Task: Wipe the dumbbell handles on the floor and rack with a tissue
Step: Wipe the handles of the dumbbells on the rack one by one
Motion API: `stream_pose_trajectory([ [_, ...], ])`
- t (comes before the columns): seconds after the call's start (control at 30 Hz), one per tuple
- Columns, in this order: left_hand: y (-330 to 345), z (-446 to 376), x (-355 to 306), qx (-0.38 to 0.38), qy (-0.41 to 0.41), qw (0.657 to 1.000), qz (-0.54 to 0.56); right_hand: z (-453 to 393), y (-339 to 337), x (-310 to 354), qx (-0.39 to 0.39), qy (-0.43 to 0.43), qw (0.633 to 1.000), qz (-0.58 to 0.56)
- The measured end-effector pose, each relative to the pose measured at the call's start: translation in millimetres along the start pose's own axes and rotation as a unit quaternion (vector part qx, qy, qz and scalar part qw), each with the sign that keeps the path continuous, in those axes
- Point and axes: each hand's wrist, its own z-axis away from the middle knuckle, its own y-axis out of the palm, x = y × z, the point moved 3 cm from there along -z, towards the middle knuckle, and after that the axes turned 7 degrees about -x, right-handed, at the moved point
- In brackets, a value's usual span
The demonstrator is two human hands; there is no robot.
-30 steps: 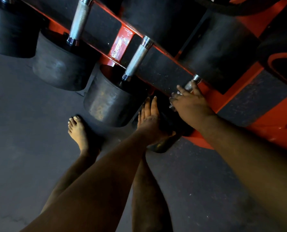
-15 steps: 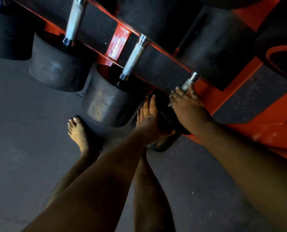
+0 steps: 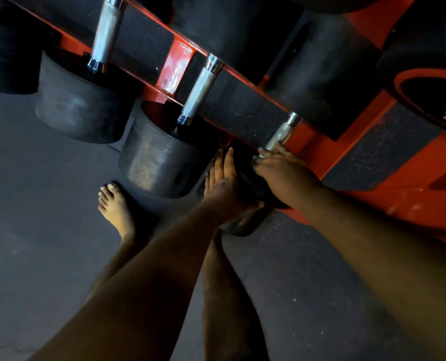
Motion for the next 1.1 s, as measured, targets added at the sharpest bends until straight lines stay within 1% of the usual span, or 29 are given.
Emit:
stream_pose_trajectory([
  [0.03,0.3,-0.3,1.1,-0.003,-0.001,1.000,-0.002,0.8,-1.3,-3.2,-0.038,0.011,0.999,-0.034],
  [0.07,1.5,-0.9,2.4,-0.003,-0.002,1.000,-0.004,1.8,-3.2,-8.4,-0.092,0.033,0.993,-0.063],
  [0.1,1.5,-1.9,3.6,-0.001,0.000,1.000,-0.004,1.9,-4.6,-15.7,-0.162,0.067,0.981,-0.085],
  [0.13,2.0,-2.4,5.0,0.000,0.004,1.000,-0.001,1.9,-5.1,-23.9,-0.224,0.104,0.965,-0.089],
  [0.17,1.2,-2.3,6.4,0.000,0.008,1.000,0.002,0.4,-5.1,-29.5,-0.252,0.136,0.955,-0.078],
  [0.23,0.9,-1.4,5.8,0.001,0.012,1.000,0.006,0.5,-2.2,-35.1,-0.241,0.177,0.953,-0.045],
  [0.33,1.1,-1.1,5.7,0.005,0.011,1.000,0.010,1.9,5.6,-33.7,-0.212,0.190,0.958,-0.025],
  [0.4,1.6,-1.1,5.5,0.001,0.014,1.000,0.013,2.5,10.5,-26.7,-0.194,0.147,0.970,-0.007],
  [0.47,2.6,-2.3,6.1,-0.001,0.012,1.000,0.014,7.4,21.0,-13.3,-0.168,0.063,0.984,-0.005],
  [0.5,3.5,-2.9,7.3,-0.006,0.011,1.000,0.014,10.6,23.5,-7.8,-0.159,0.034,0.987,-0.020],
  [0.53,4.1,-3.3,8.0,-0.011,0.011,1.000,0.015,13.3,22.9,-6.0,-0.156,0.028,0.986,-0.045],
  [0.57,4.0,-3.4,8.7,-0.012,0.011,1.000,0.016,14.2,19.3,-7.0,-0.169,0.039,0.982,-0.071],
  [0.6,4.3,-3.2,9.0,-0.013,0.013,1.000,0.018,13.9,14.8,-12.6,-0.200,0.067,0.974,-0.088],
  [0.67,5.4,-3.6,9.8,-0.012,0.017,1.000,0.019,11.0,4.4,-29.6,-0.272,0.147,0.946,-0.095],
  [0.7,5.4,-3.8,10.3,-0.010,0.015,1.000,0.017,9.4,3.1,-37.0,-0.289,0.185,0.934,-0.094],
  [0.73,6.0,-4.3,11.1,-0.010,0.014,1.000,0.017,7.3,4.0,-39.8,-0.288,0.208,0.930,-0.093],
  [0.8,6.7,-5.6,11.1,-0.011,0.017,1.000,0.012,5.6,12.9,-31.6,-0.252,0.222,0.938,-0.087],
  [0.9,6.5,-5.3,9.2,-0.009,0.012,1.000,0.004,13.2,23.6,-11.4,-0.193,0.200,0.955,-0.101],
  [0.97,1.8,-3.6,6.5,-0.003,0.011,1.000,-0.006,24.4,21.9,-4.0,-0.177,0.187,0.956,-0.137],
  [1.0,-1.1,-2.9,6.7,0.001,0.014,1.000,-0.011,29.7,20.9,-2.6,-0.174,0.193,0.950,-0.171],
  [1.03,-8.5,-0.5,4.6,0.010,0.022,1.000,-0.017,36.1,15.9,-0.9,-0.173,0.208,0.937,-0.222],
  [1.07,-14.5,3.4,4.1,0.020,0.023,0.999,-0.015,42.2,9.4,3.1,-0.179,0.225,0.915,-0.282],
  [1.1,-21.0,9.8,3.1,0.027,0.018,0.999,-0.011,48.7,0.6,8.2,-0.197,0.254,0.884,-0.339],
])
